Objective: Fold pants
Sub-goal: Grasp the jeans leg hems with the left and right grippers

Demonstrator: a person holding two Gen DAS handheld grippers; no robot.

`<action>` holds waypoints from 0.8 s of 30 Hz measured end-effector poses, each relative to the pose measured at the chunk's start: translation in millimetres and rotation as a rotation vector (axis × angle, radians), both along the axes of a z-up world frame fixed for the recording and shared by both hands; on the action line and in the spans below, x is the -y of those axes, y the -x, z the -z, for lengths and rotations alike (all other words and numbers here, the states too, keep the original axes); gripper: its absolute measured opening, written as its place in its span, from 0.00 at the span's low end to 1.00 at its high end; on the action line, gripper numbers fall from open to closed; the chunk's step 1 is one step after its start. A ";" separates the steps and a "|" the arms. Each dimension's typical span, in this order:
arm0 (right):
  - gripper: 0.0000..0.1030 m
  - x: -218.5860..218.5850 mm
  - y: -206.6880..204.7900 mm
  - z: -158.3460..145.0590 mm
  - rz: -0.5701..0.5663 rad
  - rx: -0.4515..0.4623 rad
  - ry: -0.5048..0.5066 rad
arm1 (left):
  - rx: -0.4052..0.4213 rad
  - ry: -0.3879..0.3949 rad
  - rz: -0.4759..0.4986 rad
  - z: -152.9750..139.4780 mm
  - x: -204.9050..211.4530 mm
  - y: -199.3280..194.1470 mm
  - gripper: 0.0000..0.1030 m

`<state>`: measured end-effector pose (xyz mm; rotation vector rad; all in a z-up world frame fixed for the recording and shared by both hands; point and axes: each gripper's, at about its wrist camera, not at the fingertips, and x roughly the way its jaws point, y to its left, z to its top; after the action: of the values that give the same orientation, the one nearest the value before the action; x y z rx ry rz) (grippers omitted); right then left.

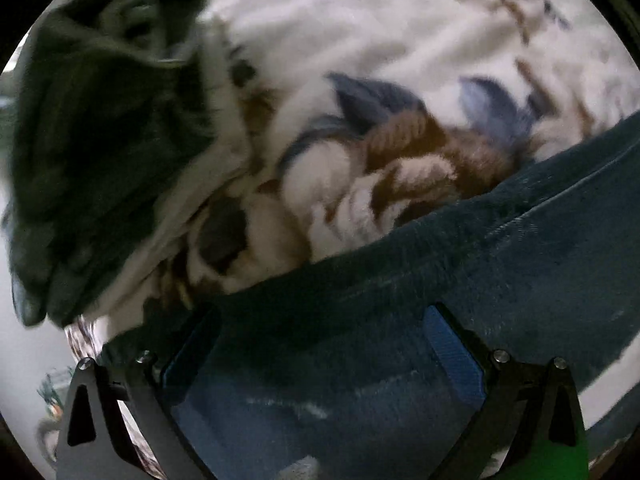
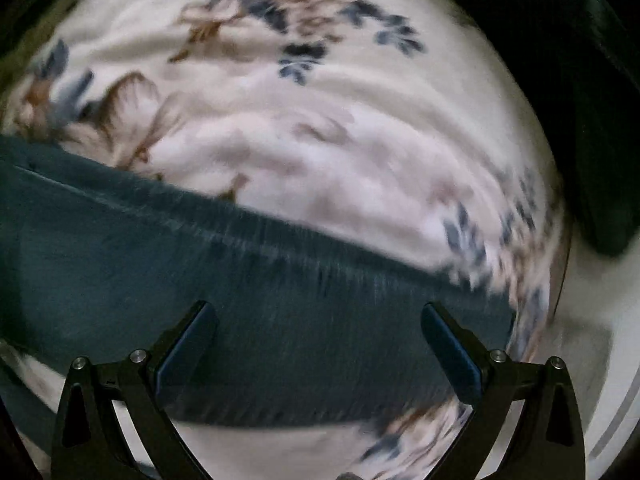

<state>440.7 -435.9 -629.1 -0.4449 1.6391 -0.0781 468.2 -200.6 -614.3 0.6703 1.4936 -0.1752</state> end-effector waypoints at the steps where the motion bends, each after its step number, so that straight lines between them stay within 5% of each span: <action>1: 1.00 -2.6 -7.1 7.5 -0.032 -0.026 -0.011 | -0.012 -0.004 0.010 3.9 0.8 -2.7 1.00; 5: 0.98 -18.4 -31.7 33.8 -0.164 -0.111 -0.021 | -0.044 0.020 0.023 10.1 -0.3 -12.2 1.00; 7: 0.83 -27.8 -37.8 46.5 -0.219 -0.154 -0.032 | -0.058 0.061 0.037 9.8 -2.9 -15.3 0.92; 10: 0.47 -34.0 -43.3 50.3 -0.226 -0.185 -0.125 | -0.083 0.147 0.068 6.0 -2.3 -15.1 0.62; 14: 0.17 -31.3 -45.8 40.8 -0.177 -0.142 -0.199 | -0.055 0.183 0.088 -9.8 -2.5 -11.2 0.15; 24: 0.07 -22.8 -53.2 -12.3 -0.011 0.065 -0.285 | 0.083 0.291 -0.034 -101.4 -41.5 12.3 0.08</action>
<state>494.0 -413.0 -616.8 -0.2302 1.5542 0.1461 455.8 -159.1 -512.9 0.4131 1.3653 -0.3281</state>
